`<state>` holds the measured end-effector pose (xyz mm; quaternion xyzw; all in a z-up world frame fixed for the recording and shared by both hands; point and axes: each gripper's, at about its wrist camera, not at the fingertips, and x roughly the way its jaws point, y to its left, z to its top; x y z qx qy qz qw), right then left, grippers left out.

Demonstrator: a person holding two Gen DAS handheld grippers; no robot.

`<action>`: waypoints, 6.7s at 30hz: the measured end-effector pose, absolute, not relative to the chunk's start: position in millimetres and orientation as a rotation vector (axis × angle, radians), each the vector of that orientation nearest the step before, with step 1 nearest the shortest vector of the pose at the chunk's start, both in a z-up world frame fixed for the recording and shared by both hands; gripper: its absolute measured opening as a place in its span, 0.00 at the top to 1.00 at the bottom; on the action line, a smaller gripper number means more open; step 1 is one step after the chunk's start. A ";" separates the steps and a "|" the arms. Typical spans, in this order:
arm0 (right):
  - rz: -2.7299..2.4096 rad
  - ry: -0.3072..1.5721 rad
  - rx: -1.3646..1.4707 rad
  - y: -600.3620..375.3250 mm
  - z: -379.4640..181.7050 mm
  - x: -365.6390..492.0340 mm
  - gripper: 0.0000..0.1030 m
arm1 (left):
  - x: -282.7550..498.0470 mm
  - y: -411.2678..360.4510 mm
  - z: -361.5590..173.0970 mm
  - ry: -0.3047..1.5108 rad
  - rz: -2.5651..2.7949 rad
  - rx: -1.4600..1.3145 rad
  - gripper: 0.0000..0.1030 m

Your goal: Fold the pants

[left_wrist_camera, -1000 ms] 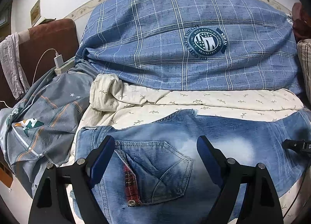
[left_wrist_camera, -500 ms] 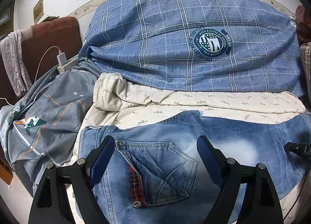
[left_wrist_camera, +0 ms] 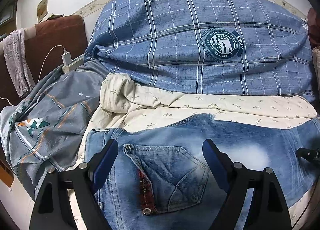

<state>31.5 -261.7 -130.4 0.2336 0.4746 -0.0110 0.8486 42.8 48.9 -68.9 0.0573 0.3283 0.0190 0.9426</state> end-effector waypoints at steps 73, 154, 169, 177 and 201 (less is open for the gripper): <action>0.003 0.835 0.498 -140.4 -99.1 -33.6 0.76 | 58.8 49.9 -87.2 0.807 -0.158 0.094 0.15; 0.246 0.880 0.379 -147.9 -98.2 -41.7 0.51 | -17.8 234.3 -103.1 1.023 0.166 -0.350 0.15; 0.254 0.864 0.405 -154.6 -93.3 -39.8 0.51 | 16.8 211.0 -143.6 1.105 -0.028 -0.461 0.15; 0.232 0.872 0.421 -159.0 -96.5 -35.3 0.51 | 28.7 210.8 -153.9 1.088 -0.076 -0.491 0.29; 0.054 0.782 0.665 -234.4 -90.5 -46.1 0.51 | 12.6 101.8 -37.9 0.830 -0.226 -0.121 0.81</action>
